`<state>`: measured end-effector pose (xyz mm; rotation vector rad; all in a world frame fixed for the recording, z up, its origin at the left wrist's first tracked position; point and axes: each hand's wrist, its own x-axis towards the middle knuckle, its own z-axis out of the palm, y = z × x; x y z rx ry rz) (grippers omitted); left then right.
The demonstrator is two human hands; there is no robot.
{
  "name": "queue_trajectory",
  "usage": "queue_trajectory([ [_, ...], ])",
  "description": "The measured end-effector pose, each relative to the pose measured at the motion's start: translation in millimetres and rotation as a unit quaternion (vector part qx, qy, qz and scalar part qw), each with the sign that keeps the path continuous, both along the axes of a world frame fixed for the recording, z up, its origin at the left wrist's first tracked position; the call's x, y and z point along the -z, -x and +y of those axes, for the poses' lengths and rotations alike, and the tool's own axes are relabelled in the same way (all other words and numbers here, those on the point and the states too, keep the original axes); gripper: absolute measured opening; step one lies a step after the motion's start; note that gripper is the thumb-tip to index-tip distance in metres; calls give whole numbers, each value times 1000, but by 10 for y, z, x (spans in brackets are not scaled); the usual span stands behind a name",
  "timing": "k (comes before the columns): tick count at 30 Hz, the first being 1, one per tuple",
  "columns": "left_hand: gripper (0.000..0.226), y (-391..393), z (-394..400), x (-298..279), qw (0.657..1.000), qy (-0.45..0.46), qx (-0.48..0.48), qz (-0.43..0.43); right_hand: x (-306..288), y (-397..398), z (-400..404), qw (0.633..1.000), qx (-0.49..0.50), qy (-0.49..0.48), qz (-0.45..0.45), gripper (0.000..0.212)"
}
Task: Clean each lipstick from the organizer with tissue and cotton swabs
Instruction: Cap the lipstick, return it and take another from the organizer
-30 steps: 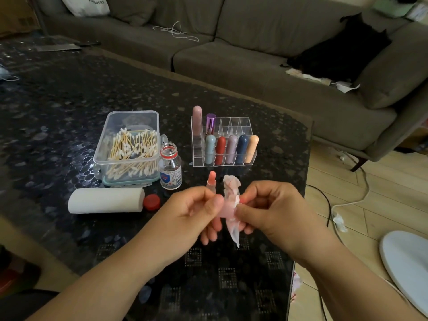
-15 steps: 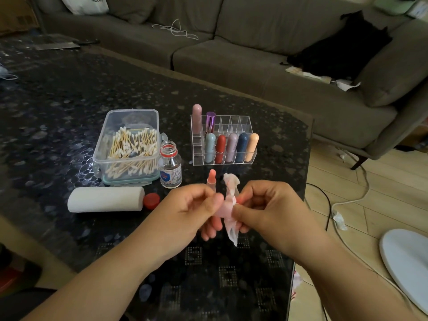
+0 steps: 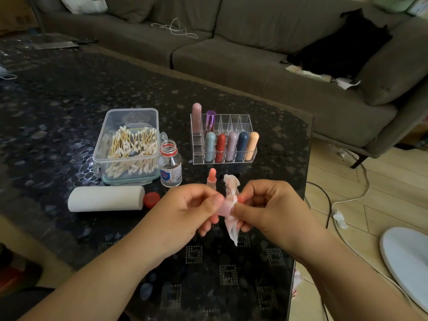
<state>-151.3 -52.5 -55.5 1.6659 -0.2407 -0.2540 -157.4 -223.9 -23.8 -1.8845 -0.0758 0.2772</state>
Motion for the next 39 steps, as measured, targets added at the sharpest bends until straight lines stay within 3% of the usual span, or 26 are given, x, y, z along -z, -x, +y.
queue_trajectory([
  [2,13,-8,18,-8,999,27,23,-3,6,-1,-14,1000,1,-8,8,6],
  [7,39,-16,20,-15,996,83,22,19,11,-9,-27,1000,7,-29,9,9],
  [15,32,9,-8,-18,998,42,1,44,11,-25,-15,1000,7,-1,-5,8],
  [18,14,7,29,-45,999,26,23,26,47,-34,-16,999,13,-2,39,5],
  [20,22,19,46,-30,999,12,21,32,51,-42,-22,997,18,7,72,5],
  [22,23,18,59,2,999,-15,-9,37,45,-70,-52,996,35,46,72,6],
  [24,24,-13,95,54,997,-52,-56,28,55,-119,-113,987,67,145,21,7],
  [28,25,-76,195,121,987,-121,-109,15,119,-253,-191,930,100,330,-125,9],
  [32,28,-69,233,162,977,-171,-128,-18,286,-436,-136,898,76,394,-178,20],
  [37,28,-62,292,171,955,-247,-140,-84,407,-539,-38,882,-3,451,-134,35],
  [39,24,-74,323,185,947,-270,-137,-112,406,-521,-26,879,2,443,-177,34],
])
